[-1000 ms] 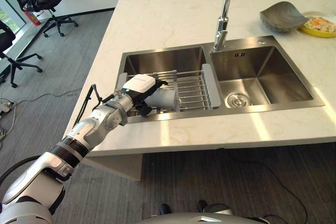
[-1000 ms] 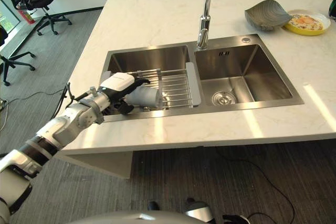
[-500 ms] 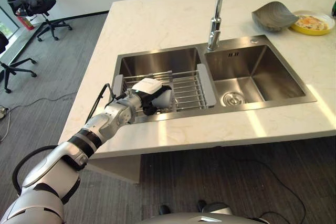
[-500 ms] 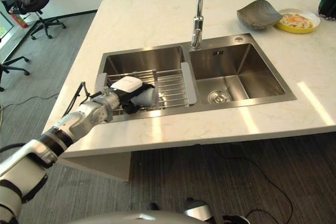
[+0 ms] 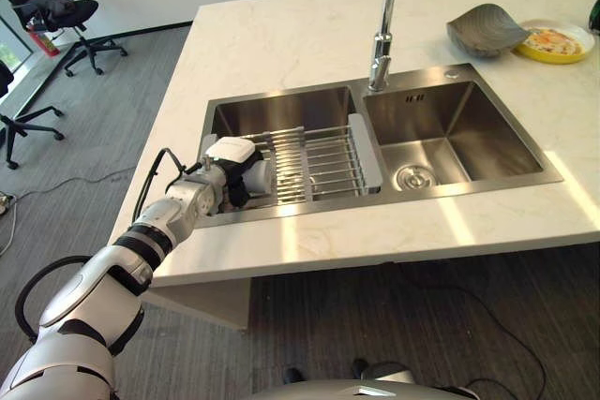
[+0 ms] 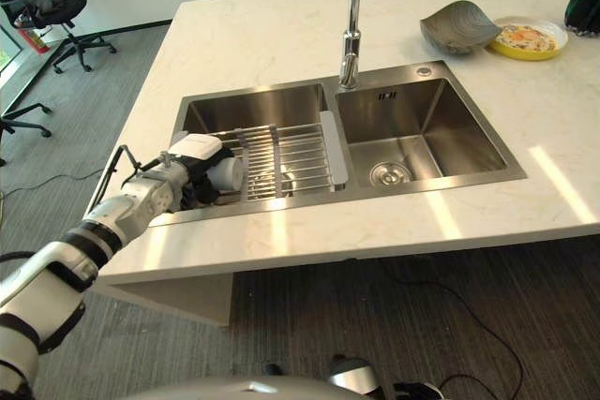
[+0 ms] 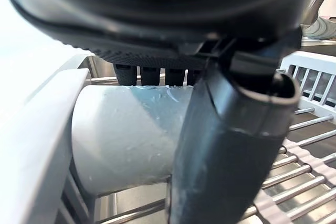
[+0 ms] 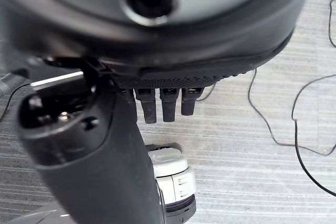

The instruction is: Place the dishes in the dishwasher.

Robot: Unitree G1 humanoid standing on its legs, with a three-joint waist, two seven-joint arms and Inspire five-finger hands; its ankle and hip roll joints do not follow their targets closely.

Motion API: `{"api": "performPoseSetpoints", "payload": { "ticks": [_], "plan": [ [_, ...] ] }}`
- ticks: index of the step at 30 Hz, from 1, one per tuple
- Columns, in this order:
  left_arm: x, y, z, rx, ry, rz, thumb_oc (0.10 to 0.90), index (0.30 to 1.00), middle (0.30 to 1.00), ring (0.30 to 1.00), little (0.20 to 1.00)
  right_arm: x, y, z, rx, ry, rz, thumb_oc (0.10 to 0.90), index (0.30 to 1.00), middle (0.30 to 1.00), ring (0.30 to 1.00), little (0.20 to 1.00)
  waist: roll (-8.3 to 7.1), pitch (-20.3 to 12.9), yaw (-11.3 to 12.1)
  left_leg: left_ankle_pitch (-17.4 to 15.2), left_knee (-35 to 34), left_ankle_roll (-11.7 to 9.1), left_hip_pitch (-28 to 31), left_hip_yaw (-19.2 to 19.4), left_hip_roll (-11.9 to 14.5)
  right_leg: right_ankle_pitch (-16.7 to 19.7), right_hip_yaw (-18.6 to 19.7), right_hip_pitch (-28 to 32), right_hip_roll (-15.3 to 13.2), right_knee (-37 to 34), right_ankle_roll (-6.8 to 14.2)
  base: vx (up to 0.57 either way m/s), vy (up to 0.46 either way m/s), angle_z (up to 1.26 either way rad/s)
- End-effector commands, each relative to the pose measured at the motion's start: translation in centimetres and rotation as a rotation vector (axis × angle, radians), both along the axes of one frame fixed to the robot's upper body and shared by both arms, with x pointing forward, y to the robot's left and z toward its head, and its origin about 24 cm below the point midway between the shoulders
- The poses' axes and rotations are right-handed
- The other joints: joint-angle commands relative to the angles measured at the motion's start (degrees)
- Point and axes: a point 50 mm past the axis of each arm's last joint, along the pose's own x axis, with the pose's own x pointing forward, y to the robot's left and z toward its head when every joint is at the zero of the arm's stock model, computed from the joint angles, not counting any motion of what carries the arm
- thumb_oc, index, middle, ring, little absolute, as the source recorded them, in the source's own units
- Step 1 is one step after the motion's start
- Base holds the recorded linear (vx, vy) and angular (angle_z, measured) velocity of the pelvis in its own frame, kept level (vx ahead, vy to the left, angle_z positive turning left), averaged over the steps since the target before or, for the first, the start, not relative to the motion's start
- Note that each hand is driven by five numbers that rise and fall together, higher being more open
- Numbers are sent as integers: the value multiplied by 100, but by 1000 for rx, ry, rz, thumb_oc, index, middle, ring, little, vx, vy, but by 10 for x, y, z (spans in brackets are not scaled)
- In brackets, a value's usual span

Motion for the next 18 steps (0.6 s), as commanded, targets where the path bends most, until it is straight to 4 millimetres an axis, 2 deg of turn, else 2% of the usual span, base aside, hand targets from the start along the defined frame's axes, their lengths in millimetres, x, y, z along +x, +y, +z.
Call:
{"api": "performPoseSetpoints", "payload": {
  "ticks": [1, 2, 4, 6, 7, 9, 12, 14, 15, 18],
  "plan": [
    [14, 5, 81, -237, -337, 11, 400, 300, 300, 300, 300, -11, -8, 1, -26, 36, 7, 800, 900, 900, 900, 900, -167, -184, 174, -493, 57, -337, 480, -8, 99, 84, -358, -276, -360, 64, 707, -30, -26, 4],
    [10, 1, 88, -305, -377, -12, 400, 300, 300, 300, 300, -13, -7, 1, -25, 39, 2, 800, 900, 900, 900, 900, -186, -193, 198, -490, 57, -342, 468, -22, 100, 84, -380, -278, -365, 64, 708, -30, -17, 1],
    [10, 1, 87, -306, -375, -10, 400, 300, 300, 300, 300, -13, -7, 1, -26, 41, 3, 800, 900, 900, 900, 900, -175, -195, 186, -555, 57, -339, 508, -32, 98, 23, -387, -236, -367, 64, 722, 44, 3, 4],
    [-12, -13, 111, -721, -530, -75, 400, 300, 300, 300, 300, -18, -3, -1, -24, 49, -14, 800, 900, 900, 900, 900, -273, -220, 293, -492, 57, -345, 420, -104, 99, 72, -471, -268, -384, 64, 695, 2, -24, 5],
    [-12, -13, 111, -721, -530, -75, 400, 300, 300, 300, 300, -18, -3, -1, -24, 49, -14, 800, 900, 900, 900, 900, -273, -220, 293, -492, 57, -345, 420, -104, 99, 72, -471, -268, -384, 64, 695, 0, 0, 0],
    [-24, -14, 117, -922, -592, -86, 400, 300, 300, 300, 300, -20, -1, -2, -27, 52, -19, 800, 900, 900, 900, 900, -322, -230, 335, -507, 57, -338, 408, -132, 94, 73, -504, -263, -396, 64, 679, 19, -14, 10],
    [-49, -6, 127, -1283, -691, -109, 400, 300, 300, 300, 300, -21, 0, -2, -46, 54, -24, 800, 900, 900, 900, 900, -383, -229, 456, -540, 57, -323, 389, -179, 95, 67, -534, -256, -402, 64, 640, 18, -9, 14],
    [-50, -6, 126, -1284, -691, -106, 400, 300, 300, 300, 300, -22, -1, -2, -47, 55, -23, 800, 900, 900, 900, 900, -376, -233, 446, -542, 57, -323, 392, -178, 96, 66, -533, -253, -401, 64, 640, 0, 0, 0],
    [-62, 3, 129, -1434, -747, -107, 400, 300, 300, 300, 300, -22, 0, -2, -55, 51, -35, 800, 900, 900, 900, 900, -403, -229, 538, -539, 57, -329, 375, -218, 94, 63, -586, -236, -410, 64, 625, 0, 0, 0],
    [-78, 16, 125, -1584, -800, -76, 400, 300, 300, 300, 300, -21, 0, -2, -65, 48, -35, 800, 900, 900, 900, 900, -413, -223, 649, -516, 57, -338, 327, -317, 94, 42, -672, -213, -419, 64, 604, -7, -11, 10]
  ]
}}
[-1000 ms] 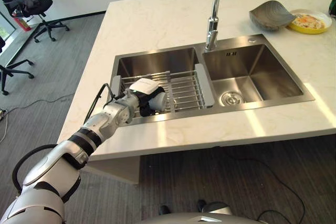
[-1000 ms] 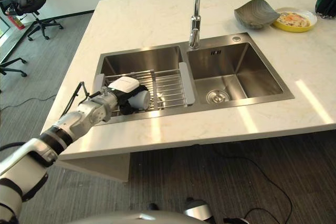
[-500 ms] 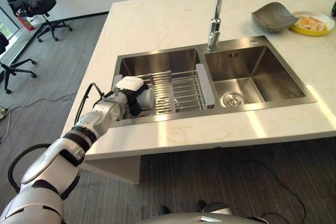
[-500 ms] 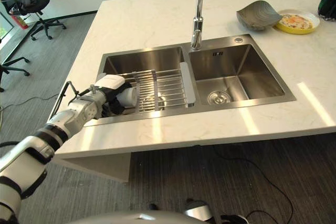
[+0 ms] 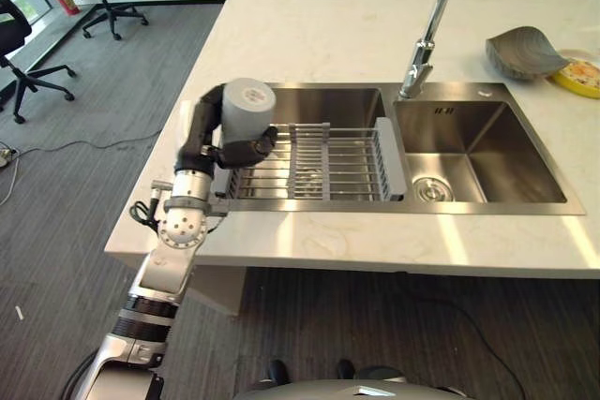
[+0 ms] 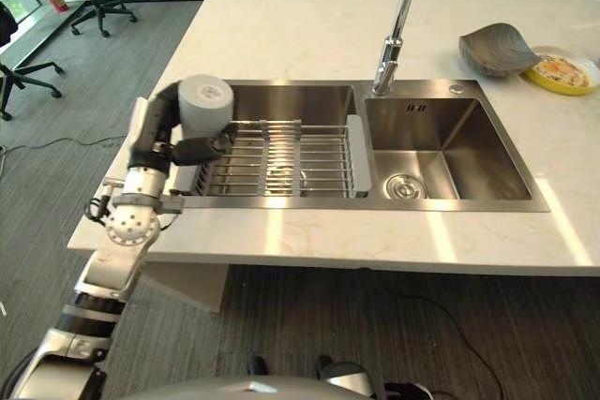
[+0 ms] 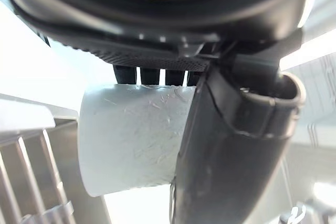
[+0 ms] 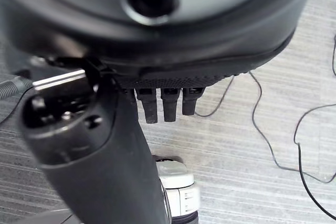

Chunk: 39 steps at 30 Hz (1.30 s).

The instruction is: Place the dishes in the dishwasher.

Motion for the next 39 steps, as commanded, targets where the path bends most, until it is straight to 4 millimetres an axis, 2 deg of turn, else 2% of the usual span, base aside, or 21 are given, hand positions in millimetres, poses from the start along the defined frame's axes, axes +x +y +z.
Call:
{"api": "performPoseSetpoints", "payload": {
  "ticks": [1, 5, 6, 11, 12, 14, 16, 17, 18, 19, 21, 25, 28, 29, 30, 31, 32, 34, 35, 37, 39],
  "plan": [
    [-13, 11, 71, -180, -411, 17, 400, 300, 300, 300, 300, -17, -16, 3, -71, 59, -3, 800, 900, 900, 900, 900, 10, -250, 215, -473, 51, -399, 354, -134, 128, 41, -403, -283, -399, 70, 603, -25, -15, 23],
    [-43, 48, 43, -270, -386, 225, 400, 300, 300, 300, 300, -4, -13, 3, -85, 39, 75, 800, 900, 900, 900, 900, 38, -118, 678, -302, 51, -430, 140, -494, 127, 14, -707, -310, -421, 70, 546, -55, -43, 26],
    [-43, 48, 43, -270, -386, 225, 400, 300, 300, 300, 300, -4, -13, 3, -85, 39, 75, 800, 900, 900, 900, 900, 38, -118, 678, -302, 51, -430, 140, -494, 127, 14, -707, -310, -421, 70, 546, -68, -45, 53],
    [-72, 76, 21, -209, -334, 435, 400, 300, 300, 300, 300, 15, -14, 6, -102, -49, 114, 800, 900, 900, 900, 900, 88, 201, 1258, -63, 398, -608, -556, -1097, 45, -58, -1367, -421, -576, 69, 516, -171, -79, 99],
    [-76, 78, 18, -198, -333, 474, 400, 300, 300, 300, 300, 18, -21, 9, -128, -71, 93, 800, 900, 900, 900, 900, 182, 252, 1522, 376, 185, -749, -955, -1195, 40, -43, -1957, -575, -719, 69, 564, -227, -35, 191],
    [-77, 80, 18, -154, -328, 497, 400, 300, 300, 300, 300, 18, -28, 12, -152, -80, 79, 800, 900, 900, 900, 900, 205, 251, 1662, 585, 105, -806, -1292, -1187, 122, -1, -2396, -648, -850, 69, 603, -238, -89, 115],
    [-77, 83, 23, -118, -348, 530, 400, 300, 300, 300, 300, 19, -35, 14, -168, -92, 52, 800, 900, 900, 900, 900, 153, 209, 1596, 520, 172, -755, -1302, -589, 318, 5, -2851, -733, -938, 79, 595, -181, -98, 189],
    [-77, 83, 23, -117, -349, 531, 400, 300, 300, 300, 300, 19, -35, 14, -168, -93, 52, 800, 900, 900, 900, 900, 152, 199, 1562, 518, 179, -756, -1325, -624, 312, -7, -2888, -733, -939, 81, 598, -172, -53, 302],
    [-77, 82, 27, -95, -365, 531, 400, 300, 300, 300, 300, 15, -37, 14, -167, -98, 15, 800, 900, 900, 900, 900, 103, 142, 1438, 372, 371, -700, -1249, 5, 486, 1, -3208, -744, -994, 94, 580, -179, -59, 262],
    [-75, 83, 35, -55, -395, 541, 400, 300, 300, 300, 300, 7, -37, 13, -151, -115, -131, 800, 900, 900, 900, 900, 16, -10, 1132, 10, 679, -727, -966, 1115, 728, -49, -3642, -701, -1101, 111, 575, -196, -23, 154],
    [-74, 82, 38, -7, -405, 540, 400, 300, 300, 300, 300, 9, -33, 12, -121, -146, -245, 800, 900, 900, 900, 900, 2, -80, 1043, -171, 783, -741, -766, 1617, 735, 62, -4046, -589, -1224, 129, 567, -46, 103, 227],
    [-75, 81, 31, 62, -346, 547, 400, 300, 300, 300, 300, 15, -16, 7, -63, -156, -247, 800, 900, 900, 900, 900, 28, -252, 1180, -138, 113, -566, -425, 1563, 569, 359, -4397, -284, -1377, 212, 714, 131, 238, 172],
    [-74, 80, 29, 85, -324, 542, 400, 300, 300, 300, 300, 18, -7, 5, -43, -158, -250, 800, 900, 900, 900, 900, -51, -231, 1178, -223, 86, -397, -433, 1478, 460, 307, -4430, -251, -1535, 620, 760, 117, 227, 58],
    [-71, 77, 31, 97, -324, 518, 400, 300, 300, 300, 300, 18, 1, 3, -23, -161, -259, 800, 900, 900, 900, 900, -69, -186, 1137, -372, 51, -207, -352, 1357, 338, 381, -4384, -403, -1737, 1514, 814, 267, 339, 50],
    [-66, 72, 31, 103, -312, 478, 400, 300, 300, 300, 300, 21, 7, 2, -3, -173, -253, 800, 900, 900, 900, 900, -113, -70, 865, -519, 51, -122, -273, 1082, 251, 342, -3681, -782, -1816, 2171, 953, 234, 261, 64],
    [-66, 72, 31, 103, -314, 479, 400, 300, 300, 300, 300, 22, 7, 2, -2, -174, -252, 800, 900, 900, 900, 900, -132, -69, 864, -522, 51, -104, -286, 1089, 226, 314, -3658, -839, -1871, 2268, 967, 187, 153, 137],
    [-56, 63, 26, 93, -280, 420, 400, 300, 300, 300, 300, 31, 16, 2, 34, -198, -262, 800, 900, 900, 900, 900, -146, 55, 419, -462, 51, -143, -265, 696, 183, 15, -1890, -1515, -1046, 2369, 891, 161, 76, 181],
    [-46, 48, 27, 71, -278, 325, 400, 300, 300, 300, 300, 28, 18, 1, 44, -196, -318, 800, 900, 900, 900, 900, -53, 100, 263, -391, 51, -198, -314, 110, 52, -302, -634, -1704, -402, 1892, 812, 251, 20, 174],
    [-41, 39, 29, 59, -285, 277, 400, 300, 300, 300, 300, 27, 19, 0, 46, -193, -326, 800, 900, 900, 900, 900, -42, 120, 237, -352, 51, -213, -338, -106, 39, -181, -304, -1817, -427, 1574, 779, 252, -67, 185],
    [-40, 36, 30, 61, -286, 251, 400, 300, 300, 300, 300, 25, 20, -1, 47, -177, -321, 800, 900, 900, 900, 900, -73, 105, 284, -412, 51, -226, -321, -172, 41, -33, -413, -1781, -545, 1242, 762, 143, -72, 145],
    [-40, 32, 32, 91, -289, 241, 400, 300, 300, 300, 300, 8, 24, -4, 39, -119, -325, 800, 900, 900, 900, 900, -251, 33, 518, -429, 51, -226, -369, -324, 37, 87, -819, -1417, -731, 772, 776, 107, -162, 87]
  ]
}}
